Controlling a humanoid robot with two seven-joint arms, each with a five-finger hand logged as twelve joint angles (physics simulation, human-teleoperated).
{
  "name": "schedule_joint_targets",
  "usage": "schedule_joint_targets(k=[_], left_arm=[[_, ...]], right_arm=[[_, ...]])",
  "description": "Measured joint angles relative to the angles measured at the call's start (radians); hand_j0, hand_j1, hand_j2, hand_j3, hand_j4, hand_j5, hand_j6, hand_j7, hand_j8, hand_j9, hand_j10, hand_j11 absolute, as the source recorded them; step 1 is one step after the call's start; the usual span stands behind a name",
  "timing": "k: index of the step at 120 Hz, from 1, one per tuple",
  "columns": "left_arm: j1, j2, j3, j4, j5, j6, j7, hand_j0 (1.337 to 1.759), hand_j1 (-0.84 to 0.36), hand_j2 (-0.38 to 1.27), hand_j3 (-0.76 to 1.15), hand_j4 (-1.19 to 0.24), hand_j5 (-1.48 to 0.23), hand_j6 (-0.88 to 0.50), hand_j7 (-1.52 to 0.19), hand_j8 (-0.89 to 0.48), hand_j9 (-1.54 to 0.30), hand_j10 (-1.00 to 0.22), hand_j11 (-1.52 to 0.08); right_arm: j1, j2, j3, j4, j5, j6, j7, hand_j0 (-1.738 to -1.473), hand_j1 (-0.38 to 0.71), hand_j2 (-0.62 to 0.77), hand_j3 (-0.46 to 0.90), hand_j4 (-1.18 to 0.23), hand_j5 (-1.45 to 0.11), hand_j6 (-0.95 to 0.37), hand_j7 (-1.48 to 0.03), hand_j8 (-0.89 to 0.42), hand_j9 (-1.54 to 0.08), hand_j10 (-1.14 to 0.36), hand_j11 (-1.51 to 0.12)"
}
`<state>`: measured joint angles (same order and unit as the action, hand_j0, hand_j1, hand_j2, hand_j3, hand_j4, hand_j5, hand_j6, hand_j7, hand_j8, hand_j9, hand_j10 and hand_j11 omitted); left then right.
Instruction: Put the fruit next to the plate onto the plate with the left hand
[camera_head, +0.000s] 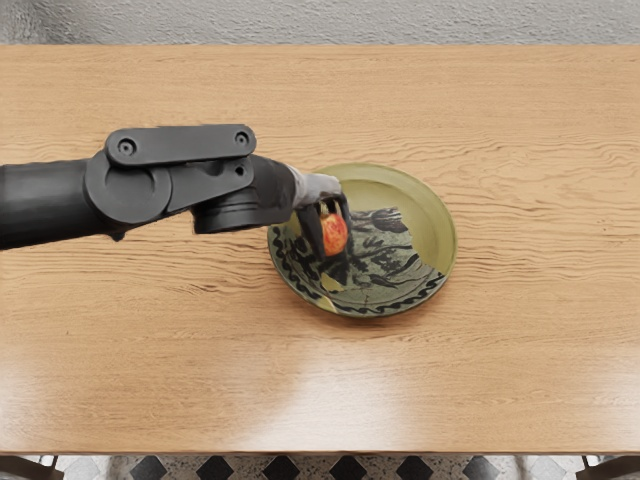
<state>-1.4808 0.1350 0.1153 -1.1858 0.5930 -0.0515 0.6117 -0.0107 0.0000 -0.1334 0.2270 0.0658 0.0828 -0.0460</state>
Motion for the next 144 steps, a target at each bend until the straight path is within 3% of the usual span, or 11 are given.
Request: schedule_joint_targets(k=[33,66,97,116,144], left_arm=[[-0.057,-0.083,0.141,0.031,0.076,0.01,0.0,1.651,-0.33,0.23,0.0,-0.5,-0.91,-0.34,-0.91,-0.45,-0.9,-0.66,-0.9],[-0.082,-0.109,0.17,0.041,0.103,0.012,0.0,1.65,-0.3,0.18,0.0,-0.52,-0.9,-0.35,-0.91,-0.46,-0.91,-0.66,-0.91],[-0.085,-0.107,0.169,0.041,0.105,0.083,-0.001,1.656,0.02,0.08,0.0,-0.27,-0.42,-0.22,-0.42,-0.26,-0.42,-0.31,-0.42],[-0.084,-0.1,0.152,0.041,0.103,0.093,-0.001,1.657,0.16,0.04,0.0,-0.16,-0.23,-0.13,-0.23,-0.15,-0.23,-0.17,-0.23],[-0.067,-0.083,0.027,0.039,0.088,0.089,-0.001,1.658,0.29,0.01,0.0,-0.05,-0.07,-0.04,-0.07,-0.05,-0.07,-0.06,-0.07]], right_arm=[[0.001,0.0,0.0,0.0,-0.001,0.0,0.0,-1.658,-0.33,0.0,0.0,-0.01,-0.02,-0.01,-0.02,-0.01,-0.02,-0.01,-0.02],[0.001,0.0,0.0,0.0,-0.001,0.0,0.0,-1.658,-0.33,0.0,0.0,-0.01,-0.02,-0.01,-0.02,-0.01,-0.02,-0.01,-0.02],[0.004,0.0,0.0,0.0,-0.001,0.0,0.0,-1.658,-0.33,0.0,0.0,-0.01,-0.02,-0.01,-0.02,-0.01,-0.02,-0.01,-0.02],[0.007,0.0,0.0,0.0,-0.001,0.0,0.001,-1.658,-0.33,0.0,0.0,-0.01,-0.02,-0.01,-0.02,-0.01,-0.02,-0.01,-0.02],[0.008,0.0,0.0,0.0,-0.001,0.0,0.001,-1.658,-0.33,0.0,0.0,-0.01,-0.02,-0.01,-0.02,-0.01,-0.02,-0.01,-0.02]])
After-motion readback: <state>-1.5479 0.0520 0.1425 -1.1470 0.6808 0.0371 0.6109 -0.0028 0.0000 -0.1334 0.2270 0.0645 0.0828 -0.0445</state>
